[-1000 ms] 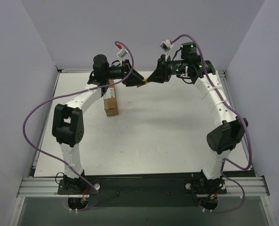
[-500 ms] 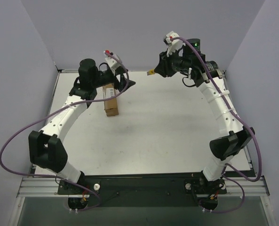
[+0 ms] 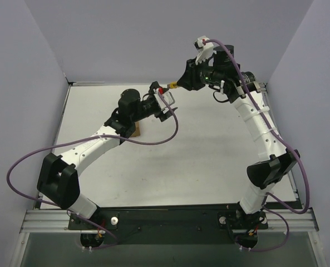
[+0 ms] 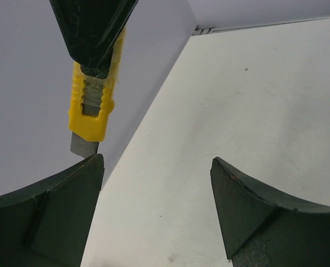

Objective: Unpack the express box

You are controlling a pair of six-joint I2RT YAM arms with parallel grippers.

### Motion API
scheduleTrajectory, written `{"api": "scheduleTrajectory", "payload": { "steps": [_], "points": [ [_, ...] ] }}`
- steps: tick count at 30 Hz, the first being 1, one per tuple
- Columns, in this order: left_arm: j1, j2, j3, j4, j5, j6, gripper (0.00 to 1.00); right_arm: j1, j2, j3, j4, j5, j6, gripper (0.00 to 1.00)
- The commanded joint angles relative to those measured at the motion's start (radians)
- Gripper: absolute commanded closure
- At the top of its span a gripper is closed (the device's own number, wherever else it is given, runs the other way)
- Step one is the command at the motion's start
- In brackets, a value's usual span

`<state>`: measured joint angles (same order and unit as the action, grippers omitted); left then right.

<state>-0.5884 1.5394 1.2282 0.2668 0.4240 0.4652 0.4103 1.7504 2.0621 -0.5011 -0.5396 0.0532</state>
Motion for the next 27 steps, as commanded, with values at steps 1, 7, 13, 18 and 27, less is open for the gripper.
{"api": "scheduleTrajectory", "payload": {
  "steps": [1, 7, 13, 18, 27],
  "points": [
    [-0.019, -0.007, -0.013, 0.176, -0.183, 0.114, 0.14, 0.016, -0.006, 0.001, 0.026, -0.036, 0.02, 1.0],
    [-0.022, -0.013, -0.019, 0.213, -0.165, 0.116, 0.25, 0.019, -0.008, -0.025, 0.016, -0.005, -0.007, 1.0],
    [0.019, -0.044, 0.008, 0.057, 0.012, -0.005, 0.3, -0.013, 0.006, -0.019, 0.022, 0.012, 0.019, 1.0],
    [0.067, -0.088, 0.002, 0.097, 0.002, -0.121, 0.27, -0.016, 0.004, -0.034, -0.043, -0.063, -0.079, 1.0],
    [0.128, -0.001, 0.126, 0.055, 0.192, -0.287, 0.19, -0.01, 0.011, -0.048, -0.094, -0.181, -0.124, 1.0]
  ]
}}
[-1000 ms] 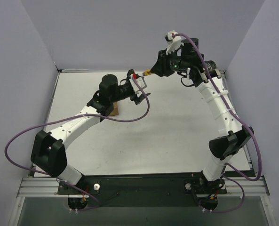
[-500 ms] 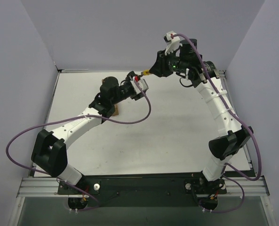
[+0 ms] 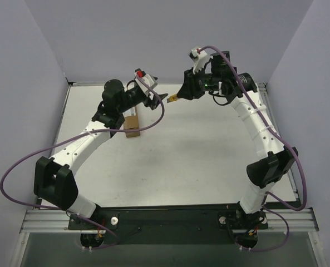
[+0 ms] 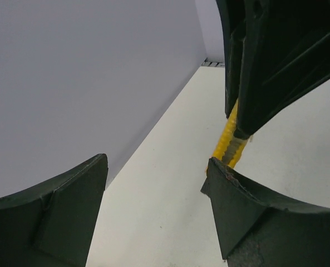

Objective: Unpack the express box

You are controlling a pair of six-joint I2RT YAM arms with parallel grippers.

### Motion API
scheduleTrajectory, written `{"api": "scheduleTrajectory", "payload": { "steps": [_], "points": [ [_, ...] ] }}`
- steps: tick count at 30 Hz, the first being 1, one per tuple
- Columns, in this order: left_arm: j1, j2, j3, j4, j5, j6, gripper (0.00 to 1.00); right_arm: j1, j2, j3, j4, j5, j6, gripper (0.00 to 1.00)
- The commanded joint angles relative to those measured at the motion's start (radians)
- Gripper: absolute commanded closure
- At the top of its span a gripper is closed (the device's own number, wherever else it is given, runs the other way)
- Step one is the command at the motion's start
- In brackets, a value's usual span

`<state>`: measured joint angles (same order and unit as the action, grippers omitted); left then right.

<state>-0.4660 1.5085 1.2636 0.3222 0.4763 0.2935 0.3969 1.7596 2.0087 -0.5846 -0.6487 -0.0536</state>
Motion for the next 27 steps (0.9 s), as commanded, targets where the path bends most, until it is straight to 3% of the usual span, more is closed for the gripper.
{"api": "scheduleTrajectory", "payload": {
  "steps": [1, 7, 16, 20, 21, 27],
  "points": [
    [0.004, 0.039, 0.1, -0.011, 0.207, -0.129, 0.19, 0.003, 0.008, 0.015, -0.011, -0.069, -0.014, 1.0],
    [-0.016, 0.079, 0.125, -0.058, 0.326, -0.113, 0.18, 0.003, 0.024, 0.032, -0.008, -0.046, 0.021, 1.0],
    [-0.06, 0.113, 0.126, -0.095, 0.194, 0.087, 0.2, 0.007, 0.037, 0.041, 0.011, -0.115, 0.054, 1.0],
    [-0.062, 0.13, 0.141, -0.094, 0.183, 0.098, 0.36, 0.007, 0.035, 0.035, 0.009, -0.12, 0.049, 1.0],
    [-0.062, 0.133, 0.141, -0.094, 0.167, 0.099, 0.46, 0.008, 0.034, 0.033, 0.009, -0.121, 0.047, 1.0],
    [-0.066, 0.139, 0.135, -0.114, 0.114, 0.145, 0.62, 0.008, 0.031, 0.03, 0.009, -0.118, 0.047, 1.0]
  ]
}}
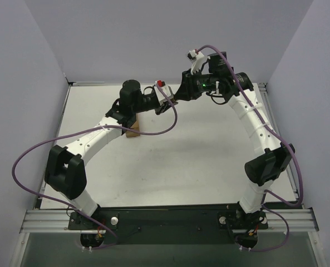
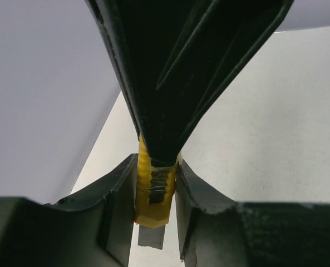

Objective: Unpack the express box

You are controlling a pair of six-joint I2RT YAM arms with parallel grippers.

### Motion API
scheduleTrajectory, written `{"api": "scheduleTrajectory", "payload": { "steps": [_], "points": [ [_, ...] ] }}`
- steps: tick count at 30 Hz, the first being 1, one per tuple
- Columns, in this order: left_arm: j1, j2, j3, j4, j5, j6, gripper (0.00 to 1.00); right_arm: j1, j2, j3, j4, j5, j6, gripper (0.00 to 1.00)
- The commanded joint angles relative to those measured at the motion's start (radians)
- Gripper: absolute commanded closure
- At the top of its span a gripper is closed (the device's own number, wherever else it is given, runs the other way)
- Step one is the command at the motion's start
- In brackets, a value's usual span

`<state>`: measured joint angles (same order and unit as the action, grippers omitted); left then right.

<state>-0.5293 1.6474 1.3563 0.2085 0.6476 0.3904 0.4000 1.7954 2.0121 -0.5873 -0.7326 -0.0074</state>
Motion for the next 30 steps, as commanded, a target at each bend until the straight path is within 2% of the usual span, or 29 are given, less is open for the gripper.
{"api": "scheduleTrajectory", "payload": {
  "steps": [1, 2, 3, 4, 7, 8, 10, 12, 15, 21, 25, 30],
  "points": [
    [-0.003, 0.0, 0.043, -0.003, -0.062, 0.053, 0.65, 0.005, -0.008, 0.024, 0.012, -0.037, 0.003, 1.0],
    [-0.003, 0.002, 0.043, -0.006, -0.062, 0.064, 0.7, 0.002, -0.007, 0.022, 0.012, -0.042, 0.001, 1.0],
    [-0.003, 0.003, 0.046, -0.015, -0.057, 0.065, 0.81, 0.003, -0.008, 0.019, 0.012, -0.05, 0.003, 1.0],
    [-0.003, 0.005, 0.047, -0.02, -0.051, 0.065, 0.87, 0.002, -0.007, 0.019, 0.015, -0.062, 0.004, 1.0],
    [-0.001, 0.005, 0.04, -0.006, -0.026, 0.029, 1.0, -0.019, 0.002, 0.016, 0.047, -0.111, 0.072, 1.0],
    [0.0, 0.006, 0.038, 0.003, -0.011, -0.022, 1.0, -0.039, 0.008, 0.02, 0.059, -0.172, 0.095, 0.97],
    [0.023, 0.024, 0.047, 0.023, 0.059, -0.099, 1.0, -0.061, 0.031, 0.028, 0.096, -0.232, 0.181, 0.77],
    [0.043, 0.063, 0.082, 0.034, 0.176, -0.24, 1.0, -0.087, 0.045, 0.033, 0.119, -0.326, 0.213, 0.55],
    [0.069, 0.092, 0.095, 0.077, 0.25, -0.378, 1.0, -0.099, 0.033, 0.037, 0.141, -0.373, 0.181, 0.41],
    [0.08, 0.117, 0.112, 0.109, 0.293, -0.427, 1.0, -0.098, 0.021, 0.03, 0.139, -0.383, 0.115, 0.35],
    [0.08, 0.121, 0.116, 0.121, 0.285, -0.438, 1.0, -0.07, 0.021, 0.031, 0.074, -0.282, 0.06, 0.36],
    [0.078, 0.118, 0.11, 0.147, 0.276, -0.449, 1.0, -0.047, 0.022, 0.016, 0.034, -0.22, 0.023, 0.4]
  ]
}}
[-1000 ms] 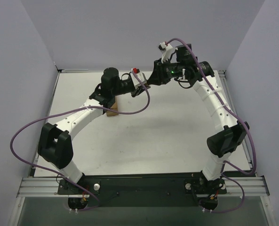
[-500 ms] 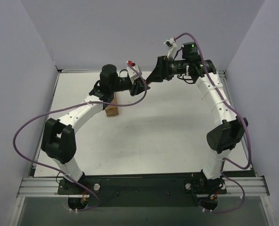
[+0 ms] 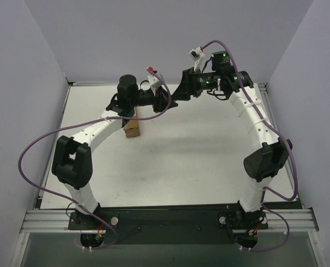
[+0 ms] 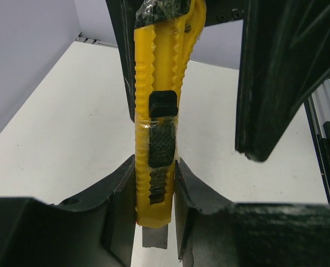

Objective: Unpack the express box

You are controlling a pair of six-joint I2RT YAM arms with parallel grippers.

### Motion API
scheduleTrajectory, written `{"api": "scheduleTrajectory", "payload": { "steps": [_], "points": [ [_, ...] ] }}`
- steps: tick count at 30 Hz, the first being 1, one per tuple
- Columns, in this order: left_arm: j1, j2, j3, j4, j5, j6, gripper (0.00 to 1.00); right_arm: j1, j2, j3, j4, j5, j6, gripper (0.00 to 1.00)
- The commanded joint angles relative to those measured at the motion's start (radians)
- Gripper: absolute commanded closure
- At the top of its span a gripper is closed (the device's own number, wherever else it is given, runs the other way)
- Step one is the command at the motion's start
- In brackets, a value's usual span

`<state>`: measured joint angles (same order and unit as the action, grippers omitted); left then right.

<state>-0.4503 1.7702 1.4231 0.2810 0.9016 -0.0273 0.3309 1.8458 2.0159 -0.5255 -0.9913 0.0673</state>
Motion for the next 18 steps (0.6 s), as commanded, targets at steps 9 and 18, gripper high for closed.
{"api": "scheduleTrajectory", "payload": {
  "steps": [9, 18],
  "points": [
    [-0.004, -0.011, 0.037, 0.081, 0.028, -0.013, 1.0, 0.031, -0.01, 0.032, -0.031, 0.089, -0.052, 0.54],
    [-0.004, -0.011, 0.04, 0.076, 0.031, 0.01, 1.0, 0.033, -0.002, 0.027, -0.037, 0.106, -0.054, 0.64]
  ]
}}
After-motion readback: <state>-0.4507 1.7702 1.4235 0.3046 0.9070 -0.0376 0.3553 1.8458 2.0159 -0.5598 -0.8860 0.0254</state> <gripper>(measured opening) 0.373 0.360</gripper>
